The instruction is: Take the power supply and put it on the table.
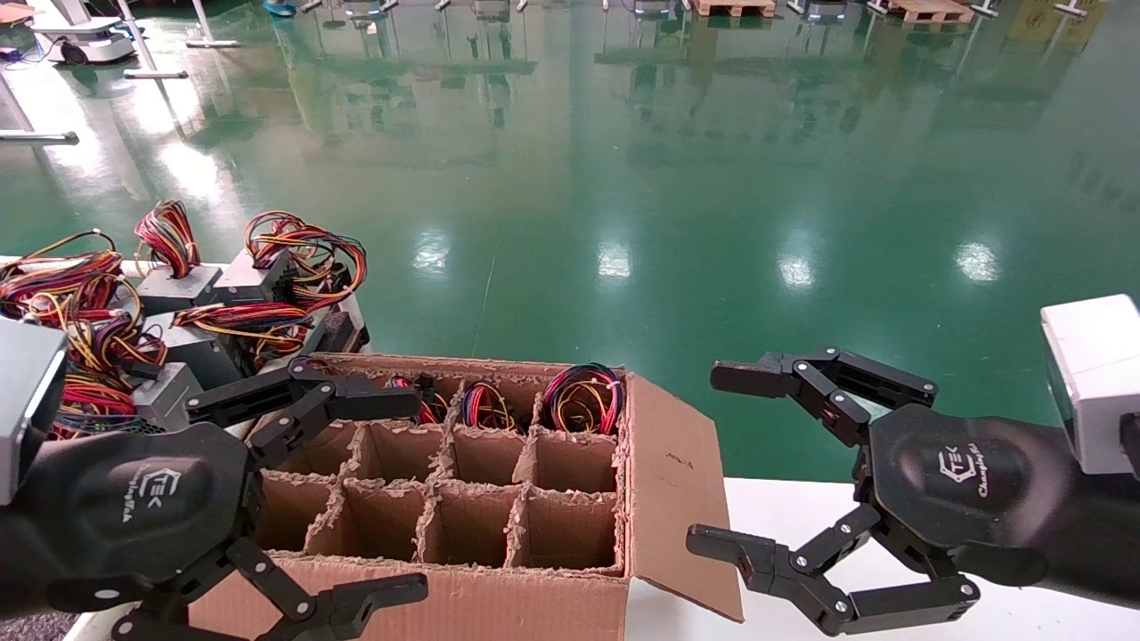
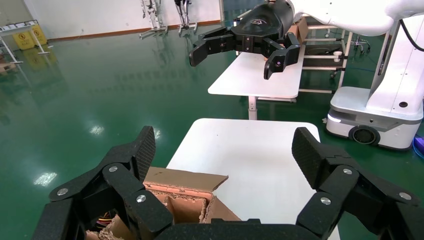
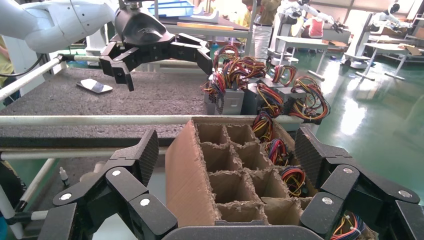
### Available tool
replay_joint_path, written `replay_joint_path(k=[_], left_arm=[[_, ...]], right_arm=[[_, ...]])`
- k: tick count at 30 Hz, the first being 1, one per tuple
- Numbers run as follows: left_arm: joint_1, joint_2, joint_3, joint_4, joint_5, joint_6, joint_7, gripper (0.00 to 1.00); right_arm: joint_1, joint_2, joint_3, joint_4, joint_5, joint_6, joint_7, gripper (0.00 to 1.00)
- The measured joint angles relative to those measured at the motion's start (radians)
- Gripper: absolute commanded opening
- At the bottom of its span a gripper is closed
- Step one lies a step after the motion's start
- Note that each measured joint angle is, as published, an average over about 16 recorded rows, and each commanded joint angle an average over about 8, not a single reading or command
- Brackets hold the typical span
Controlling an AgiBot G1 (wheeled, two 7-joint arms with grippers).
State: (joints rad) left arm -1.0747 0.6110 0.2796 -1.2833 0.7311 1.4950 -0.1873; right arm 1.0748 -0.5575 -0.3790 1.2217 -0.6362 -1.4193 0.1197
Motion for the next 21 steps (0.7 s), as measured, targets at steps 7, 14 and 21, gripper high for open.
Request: replay_joint_path(k=[7, 14, 21], left_arm=[[0.0, 0.0, 0.0, 0.0, 0.0, 0.0, 0.0, 1.0], [-0.001, 0.0, 0.0, 0.001, 0.0, 0.0, 0.0, 1.0], [-0.001, 0.0, 0.0, 0.001, 0.0, 0.0, 0.0, 1.0]], right_arm=[[0.0, 0.0, 0.0, 0.0, 0.0, 0.0, 0.0, 1.0], [0.0, 0.0, 0.0, 0.0, 0.0, 0.0, 0.0, 1.0], [0.0, 0.0, 0.0, 0.0, 0.0, 0.0, 0.0, 1.0]])
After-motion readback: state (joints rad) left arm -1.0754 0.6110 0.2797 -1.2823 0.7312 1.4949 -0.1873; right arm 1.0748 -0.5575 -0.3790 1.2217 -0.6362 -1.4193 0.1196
